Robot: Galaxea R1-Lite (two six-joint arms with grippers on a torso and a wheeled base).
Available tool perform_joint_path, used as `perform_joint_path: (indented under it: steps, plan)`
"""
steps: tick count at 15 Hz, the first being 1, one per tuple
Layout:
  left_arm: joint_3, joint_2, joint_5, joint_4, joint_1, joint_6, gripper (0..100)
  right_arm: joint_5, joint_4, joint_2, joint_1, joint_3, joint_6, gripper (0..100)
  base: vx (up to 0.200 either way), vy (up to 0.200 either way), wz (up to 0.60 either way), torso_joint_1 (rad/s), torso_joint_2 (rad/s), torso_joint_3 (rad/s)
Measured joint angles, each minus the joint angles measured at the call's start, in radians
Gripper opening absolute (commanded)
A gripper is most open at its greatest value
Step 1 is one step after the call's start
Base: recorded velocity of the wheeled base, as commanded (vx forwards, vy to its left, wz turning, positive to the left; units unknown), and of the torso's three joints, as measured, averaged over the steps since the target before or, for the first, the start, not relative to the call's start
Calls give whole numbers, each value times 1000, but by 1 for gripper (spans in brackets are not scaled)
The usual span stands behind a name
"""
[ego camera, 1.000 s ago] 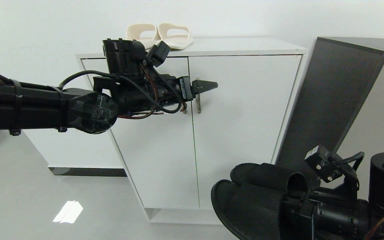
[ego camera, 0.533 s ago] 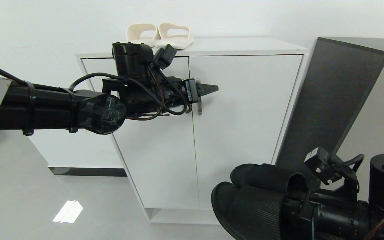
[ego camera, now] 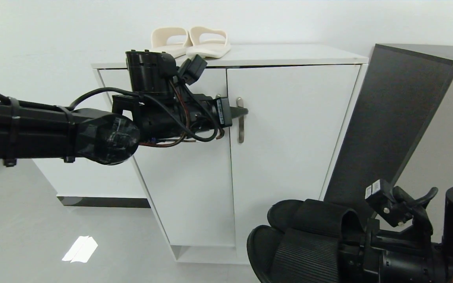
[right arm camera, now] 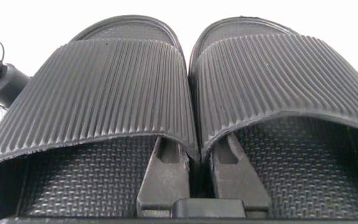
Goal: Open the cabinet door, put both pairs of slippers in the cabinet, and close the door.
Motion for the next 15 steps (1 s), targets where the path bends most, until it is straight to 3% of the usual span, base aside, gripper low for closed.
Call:
perform_joint_path:
  steps: [10, 12, 15]
  plan:
    - [389, -330, 19, -22, -16, 0, 0, 12, 0, -20, 1, 10, -1, 0, 0, 0, 0, 0, 0, 0]
    - [401, -378, 30, -23, 14, -1, 0, 76, 0, -42, 3, 21, -2, 0, 0, 0, 0, 0, 0, 0]
    - [340, -358, 39, -23, 72, -2, 0, 84, 1, -64, 3, 30, -14, 0, 0, 0, 0, 0, 0, 0]
